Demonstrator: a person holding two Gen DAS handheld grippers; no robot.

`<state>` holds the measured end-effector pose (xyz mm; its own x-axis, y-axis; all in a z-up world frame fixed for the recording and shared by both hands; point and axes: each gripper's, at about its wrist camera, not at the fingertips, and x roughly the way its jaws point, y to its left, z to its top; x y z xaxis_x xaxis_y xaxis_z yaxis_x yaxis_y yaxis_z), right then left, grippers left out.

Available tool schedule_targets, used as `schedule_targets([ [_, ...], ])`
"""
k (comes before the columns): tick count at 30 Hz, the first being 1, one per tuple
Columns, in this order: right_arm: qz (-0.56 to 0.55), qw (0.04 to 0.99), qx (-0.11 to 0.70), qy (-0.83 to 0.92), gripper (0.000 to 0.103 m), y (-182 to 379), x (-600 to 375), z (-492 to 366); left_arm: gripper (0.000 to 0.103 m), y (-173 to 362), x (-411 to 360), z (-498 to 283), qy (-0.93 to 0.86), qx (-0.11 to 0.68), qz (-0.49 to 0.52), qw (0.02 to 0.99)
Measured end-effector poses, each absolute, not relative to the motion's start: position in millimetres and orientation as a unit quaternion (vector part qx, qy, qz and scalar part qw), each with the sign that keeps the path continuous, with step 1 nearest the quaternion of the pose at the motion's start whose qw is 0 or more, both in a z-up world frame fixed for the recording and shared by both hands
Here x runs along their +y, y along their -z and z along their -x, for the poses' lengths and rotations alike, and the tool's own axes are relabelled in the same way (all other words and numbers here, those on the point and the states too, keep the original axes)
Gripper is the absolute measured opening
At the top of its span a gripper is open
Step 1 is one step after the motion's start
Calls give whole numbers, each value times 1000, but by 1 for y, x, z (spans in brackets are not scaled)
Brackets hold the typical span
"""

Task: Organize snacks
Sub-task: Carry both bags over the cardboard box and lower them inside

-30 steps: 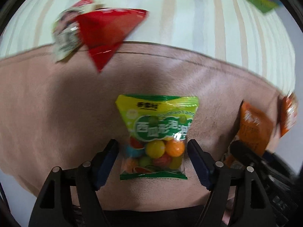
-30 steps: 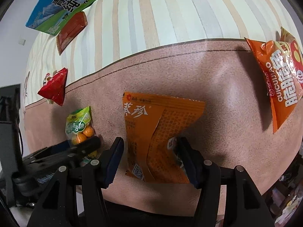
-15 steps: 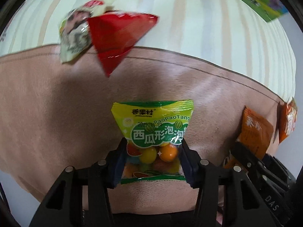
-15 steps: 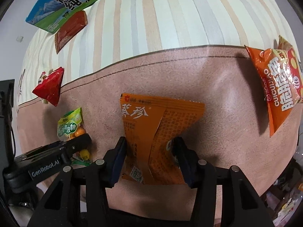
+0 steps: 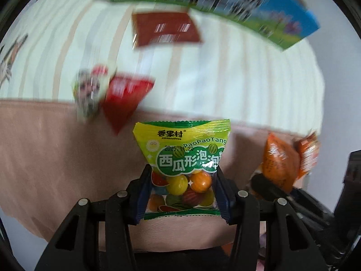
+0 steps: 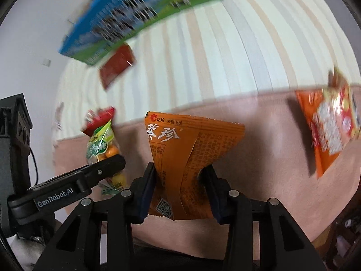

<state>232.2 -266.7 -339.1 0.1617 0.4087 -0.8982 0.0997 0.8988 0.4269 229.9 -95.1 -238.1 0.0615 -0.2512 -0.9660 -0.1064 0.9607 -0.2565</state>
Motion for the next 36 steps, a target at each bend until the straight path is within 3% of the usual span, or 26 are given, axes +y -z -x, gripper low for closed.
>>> schedule_targets([
  [12, -202, 804, 539, -153, 45, 211, -272, -339, 48, 117, -83, -340, 90, 598, 129, 786],
  [19, -149, 831, 519, -129, 45, 183, -275, -433, 48, 89, -61, -432, 81, 592, 89, 797],
  [28, -107, 813, 564, -97, 45, 224, -276, -517, 48, 141, -30, -508, 30, 639, 15, 768],
  [36, -98, 786, 603, -99, 46, 259, -274, -530, 48, 202, -22, -517, 6, 686, -42, 726],
])
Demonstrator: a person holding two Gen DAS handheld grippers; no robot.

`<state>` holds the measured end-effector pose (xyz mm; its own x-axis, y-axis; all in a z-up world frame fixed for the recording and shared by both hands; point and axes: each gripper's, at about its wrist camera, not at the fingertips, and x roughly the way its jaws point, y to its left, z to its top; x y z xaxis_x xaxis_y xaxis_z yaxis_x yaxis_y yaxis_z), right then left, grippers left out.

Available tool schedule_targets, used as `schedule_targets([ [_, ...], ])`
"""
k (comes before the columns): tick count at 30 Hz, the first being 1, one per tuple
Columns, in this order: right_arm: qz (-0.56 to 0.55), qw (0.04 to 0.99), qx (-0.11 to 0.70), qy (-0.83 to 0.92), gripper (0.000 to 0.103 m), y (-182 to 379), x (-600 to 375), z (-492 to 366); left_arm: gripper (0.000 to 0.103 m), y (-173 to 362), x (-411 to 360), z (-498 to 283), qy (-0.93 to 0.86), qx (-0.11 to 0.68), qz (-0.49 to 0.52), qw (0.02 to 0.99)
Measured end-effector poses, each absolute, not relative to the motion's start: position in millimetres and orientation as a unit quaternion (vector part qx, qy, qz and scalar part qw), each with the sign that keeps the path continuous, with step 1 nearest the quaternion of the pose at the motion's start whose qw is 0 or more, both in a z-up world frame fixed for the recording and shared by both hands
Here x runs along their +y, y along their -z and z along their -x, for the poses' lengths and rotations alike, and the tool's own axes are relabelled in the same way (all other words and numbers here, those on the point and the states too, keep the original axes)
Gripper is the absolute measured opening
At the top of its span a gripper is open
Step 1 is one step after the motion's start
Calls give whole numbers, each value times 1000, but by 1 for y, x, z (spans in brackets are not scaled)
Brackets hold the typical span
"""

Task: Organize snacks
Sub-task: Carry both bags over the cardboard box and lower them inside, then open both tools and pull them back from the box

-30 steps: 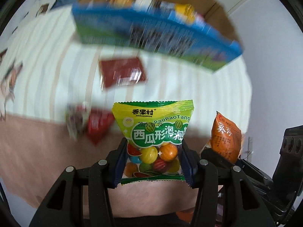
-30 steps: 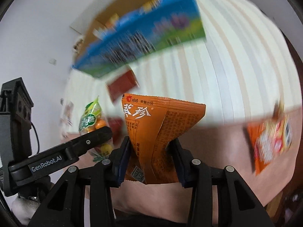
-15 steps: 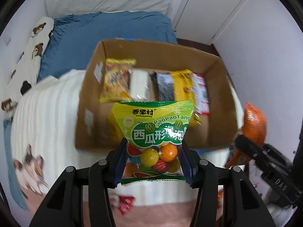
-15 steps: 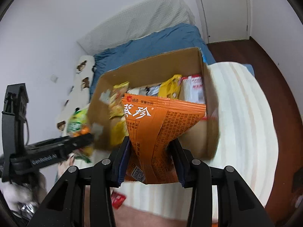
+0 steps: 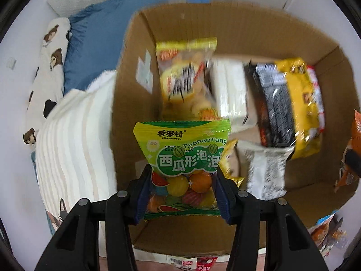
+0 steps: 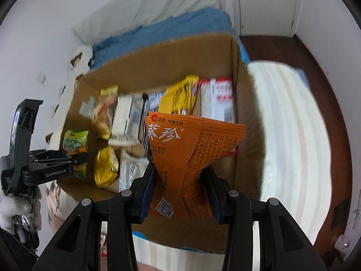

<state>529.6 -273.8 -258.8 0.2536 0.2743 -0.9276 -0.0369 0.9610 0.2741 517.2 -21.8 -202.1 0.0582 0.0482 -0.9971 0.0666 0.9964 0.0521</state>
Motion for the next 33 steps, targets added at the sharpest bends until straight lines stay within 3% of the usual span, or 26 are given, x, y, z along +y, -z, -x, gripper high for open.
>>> schedule_targets([
  [2, -106, 768, 624, -99, 51, 271, -273, -529, 48, 212, -18, -515, 2, 694, -37, 719],
  [4, -97, 771, 623, -87, 84, 273, -273, -526, 49, 217, -15, -512, 8, 697, -23, 716],
  [5, -98, 774, 620, -85, 88, 273, -274, -525, 54, 216, -14, -510, 8, 694, -21, 720],
  [6, -102, 775, 618, -84, 88, 272, -274, -525, 59, 215, -14, -510, 11, 691, -20, 722],
  [7, -100, 775, 619, -81, 89, 272, -274, -524, 75, 212, -14, -509, 14, 689, -16, 725],
  [11, -85, 773, 624, -77, 96, 269, -267, -524, 90, 202, -11, -505, 27, 679, 6, 733],
  [33, -70, 808, 583, -56, 99, 231, -257, -483, 90, 114, -27, -434, 6, 571, 30, 820],
])
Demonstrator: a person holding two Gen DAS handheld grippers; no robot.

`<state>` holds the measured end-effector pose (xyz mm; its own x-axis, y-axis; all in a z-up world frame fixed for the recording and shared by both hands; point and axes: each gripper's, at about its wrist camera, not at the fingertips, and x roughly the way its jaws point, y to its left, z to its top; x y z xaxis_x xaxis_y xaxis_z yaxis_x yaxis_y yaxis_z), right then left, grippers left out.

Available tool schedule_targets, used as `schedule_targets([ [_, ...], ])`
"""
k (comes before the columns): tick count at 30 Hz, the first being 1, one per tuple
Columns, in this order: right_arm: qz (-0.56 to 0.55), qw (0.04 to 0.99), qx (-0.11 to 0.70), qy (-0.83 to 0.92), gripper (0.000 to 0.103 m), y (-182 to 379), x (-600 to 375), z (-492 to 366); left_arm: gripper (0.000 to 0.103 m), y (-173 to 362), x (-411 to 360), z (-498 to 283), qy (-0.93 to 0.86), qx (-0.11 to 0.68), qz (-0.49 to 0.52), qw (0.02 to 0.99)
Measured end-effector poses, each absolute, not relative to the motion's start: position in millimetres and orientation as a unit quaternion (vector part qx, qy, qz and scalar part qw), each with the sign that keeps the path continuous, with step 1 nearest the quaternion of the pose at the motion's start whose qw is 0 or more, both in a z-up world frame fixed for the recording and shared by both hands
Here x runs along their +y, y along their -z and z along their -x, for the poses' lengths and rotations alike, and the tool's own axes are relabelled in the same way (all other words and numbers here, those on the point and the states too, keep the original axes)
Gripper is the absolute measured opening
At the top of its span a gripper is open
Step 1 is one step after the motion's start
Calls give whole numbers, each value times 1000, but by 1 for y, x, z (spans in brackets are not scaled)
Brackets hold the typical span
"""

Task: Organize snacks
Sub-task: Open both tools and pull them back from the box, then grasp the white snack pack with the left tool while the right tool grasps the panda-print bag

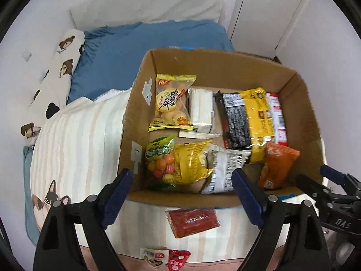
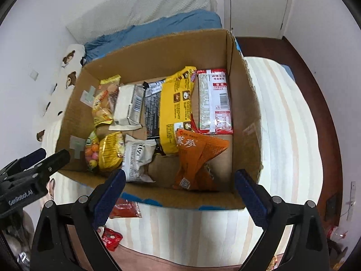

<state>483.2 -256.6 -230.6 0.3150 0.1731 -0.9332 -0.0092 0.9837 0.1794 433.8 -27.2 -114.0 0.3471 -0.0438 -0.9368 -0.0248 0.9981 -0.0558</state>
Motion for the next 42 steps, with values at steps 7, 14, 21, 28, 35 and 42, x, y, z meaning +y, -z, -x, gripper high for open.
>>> schedule_targets([
  [7, -59, 838, 539, -52, 99, 196, -252, -453, 90, 72, -29, -400, -3, 515, 29, 857],
  [14, -67, 863, 497, -52, 99, 158, -252, -413, 90, 27, -31, -360, -10, 457, 15, 889],
  [21, -64, 884, 461, -55, 99, 123, -250, -370, 90, 4, -30, -324, -7, 430, 13, 903],
  [28, -76, 892, 440, -68, 99, 99, -251, -330, 90, -12, -32, -288, -1, 415, 18, 909],
  [35, -118, 875, 467, -50, 99, 125, -282, -290, 90, 21, -22, -255, -1, 465, 52, 884],
  [42, -193, 822, 535, 27, 99, 210, -355, -260, 90, 101, -18, -229, -9, 561, 88, 823],
])
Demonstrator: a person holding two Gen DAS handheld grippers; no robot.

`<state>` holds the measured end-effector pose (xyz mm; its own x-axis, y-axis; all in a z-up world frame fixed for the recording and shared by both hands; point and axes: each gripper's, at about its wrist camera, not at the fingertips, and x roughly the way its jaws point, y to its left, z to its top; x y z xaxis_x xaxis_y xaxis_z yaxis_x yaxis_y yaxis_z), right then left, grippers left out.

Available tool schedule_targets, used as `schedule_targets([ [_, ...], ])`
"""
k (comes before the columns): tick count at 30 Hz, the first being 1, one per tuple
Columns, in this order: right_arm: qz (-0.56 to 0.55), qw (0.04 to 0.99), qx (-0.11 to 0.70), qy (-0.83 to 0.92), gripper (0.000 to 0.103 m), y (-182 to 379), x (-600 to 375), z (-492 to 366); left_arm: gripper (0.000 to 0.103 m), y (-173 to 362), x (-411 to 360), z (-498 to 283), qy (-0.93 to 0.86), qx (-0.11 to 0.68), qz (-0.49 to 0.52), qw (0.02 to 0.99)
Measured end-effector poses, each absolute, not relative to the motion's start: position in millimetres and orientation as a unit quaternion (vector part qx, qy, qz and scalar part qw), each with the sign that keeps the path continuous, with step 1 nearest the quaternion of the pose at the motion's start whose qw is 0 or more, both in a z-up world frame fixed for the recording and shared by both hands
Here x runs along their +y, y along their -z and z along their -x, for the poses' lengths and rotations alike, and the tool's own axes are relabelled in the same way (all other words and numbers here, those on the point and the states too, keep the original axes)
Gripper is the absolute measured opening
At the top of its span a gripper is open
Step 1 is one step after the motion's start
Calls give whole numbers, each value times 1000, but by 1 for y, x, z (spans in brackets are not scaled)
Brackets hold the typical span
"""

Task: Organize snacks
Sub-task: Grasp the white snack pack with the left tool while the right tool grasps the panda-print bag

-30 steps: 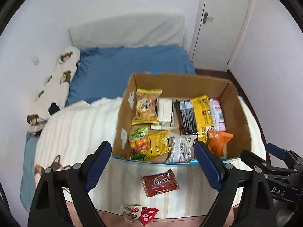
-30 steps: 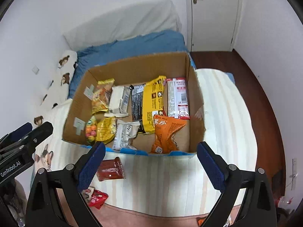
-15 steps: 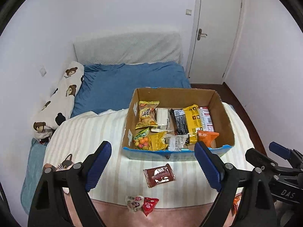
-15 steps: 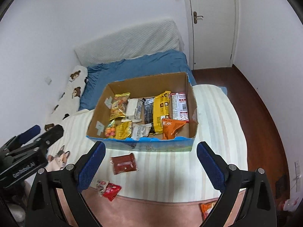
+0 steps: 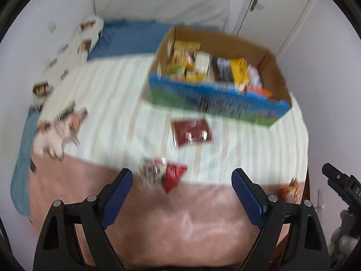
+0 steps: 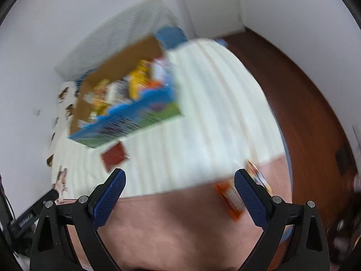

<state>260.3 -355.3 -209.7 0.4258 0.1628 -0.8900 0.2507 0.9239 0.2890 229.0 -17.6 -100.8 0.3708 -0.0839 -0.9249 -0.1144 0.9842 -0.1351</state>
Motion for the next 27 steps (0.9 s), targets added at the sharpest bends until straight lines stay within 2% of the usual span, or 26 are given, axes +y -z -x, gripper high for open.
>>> schedule_targets([
  [7, -210, 769, 599, 71, 99, 294, -403, -252, 90, 169, -21, -219, -21, 627, 80, 775],
  [9, -257, 742, 614, 81, 98, 322, -420, -253, 90, 178, -20, -218, -23, 636, 82, 767],
  [14, -353, 693, 618, 114, 84, 372, -445, -252, 90, 197, -11, -217, -34, 651, 97, 752],
  [15, -365, 689, 615, 120, 73, 378, -447, -252, 90, 198, -9, -217, -36, 652, 99, 751],
  [17, -372, 684, 615, 123, 70, 387, -447, -255, 90, 202, -3, -218, -43, 655, 105, 747],
  [19, -342, 698, 618, 117, 65, 383, -437, -259, 90, 205, 5, -219, -49, 657, 112, 744],
  [27, -155, 738, 657, -12, 64, 367, -318, -284, 90, 220, 51, -231, -77, 662, 174, 725],
])
